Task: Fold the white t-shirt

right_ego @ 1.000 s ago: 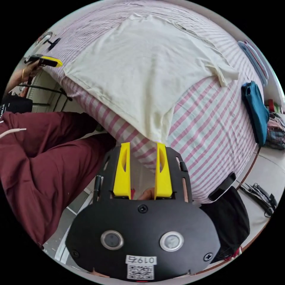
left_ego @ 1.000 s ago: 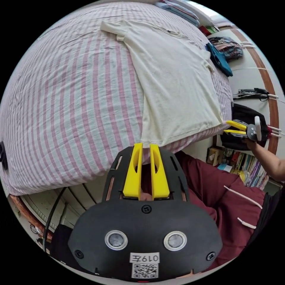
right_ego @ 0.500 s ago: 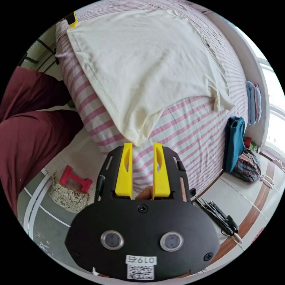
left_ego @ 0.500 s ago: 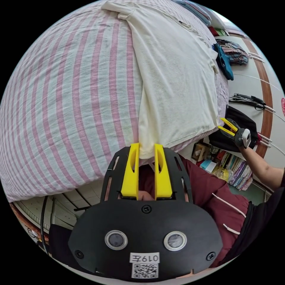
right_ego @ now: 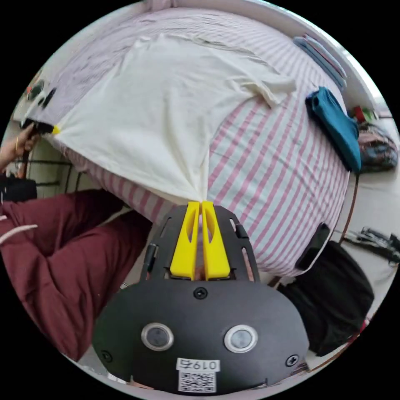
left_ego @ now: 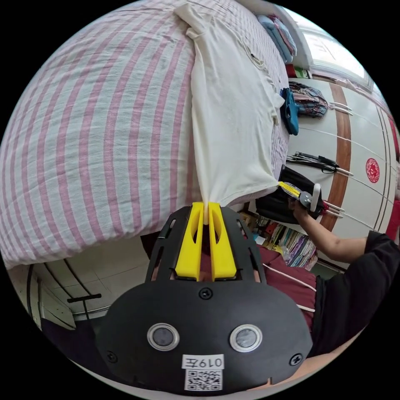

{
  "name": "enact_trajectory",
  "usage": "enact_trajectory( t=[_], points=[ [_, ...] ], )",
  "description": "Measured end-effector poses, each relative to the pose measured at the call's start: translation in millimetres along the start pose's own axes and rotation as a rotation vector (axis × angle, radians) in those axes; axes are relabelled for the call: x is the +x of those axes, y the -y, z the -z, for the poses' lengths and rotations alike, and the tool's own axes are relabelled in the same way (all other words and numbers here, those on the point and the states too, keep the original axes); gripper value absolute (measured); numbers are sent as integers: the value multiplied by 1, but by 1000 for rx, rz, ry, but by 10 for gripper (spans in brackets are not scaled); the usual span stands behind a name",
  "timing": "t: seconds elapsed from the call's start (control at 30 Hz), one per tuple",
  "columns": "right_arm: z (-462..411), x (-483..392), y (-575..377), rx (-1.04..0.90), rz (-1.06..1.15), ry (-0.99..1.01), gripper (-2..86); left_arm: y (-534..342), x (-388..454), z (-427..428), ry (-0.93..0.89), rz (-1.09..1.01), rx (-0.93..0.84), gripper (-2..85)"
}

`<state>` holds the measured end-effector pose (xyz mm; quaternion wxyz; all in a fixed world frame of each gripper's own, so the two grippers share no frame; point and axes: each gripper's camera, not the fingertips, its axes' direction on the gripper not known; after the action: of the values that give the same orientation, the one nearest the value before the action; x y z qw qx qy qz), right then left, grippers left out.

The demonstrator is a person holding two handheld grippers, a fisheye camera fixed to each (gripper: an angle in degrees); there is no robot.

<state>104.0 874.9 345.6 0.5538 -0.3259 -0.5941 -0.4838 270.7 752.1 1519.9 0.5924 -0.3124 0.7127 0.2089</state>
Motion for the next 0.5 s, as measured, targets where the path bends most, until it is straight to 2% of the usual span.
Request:
enact_trajectory(
  t=[0.13, 0.17, 0.3, 0.4, 0.5],
  points=[
    [18, 35, -21, 74, -299, 237, -9, -11, -2, 29, -127, 2, 72, 11],
    [18, 48, -30, 93, -404, 347, -9, -12, -3, 33, -142, 6, 77, 12],
    [-1, 81, -62, 84, -704, 568, -9, -13, -26, 44, -194, 114, 33, 14],
    [-11, 84, -64, 22, -698, 551, -9, -7, -40, 43, -206, 180, -2, 16],
    [-10, 81, -55, 7, -653, 497, -9, 3, -35, 42, -144, 173, -62, 17]
  ],
)
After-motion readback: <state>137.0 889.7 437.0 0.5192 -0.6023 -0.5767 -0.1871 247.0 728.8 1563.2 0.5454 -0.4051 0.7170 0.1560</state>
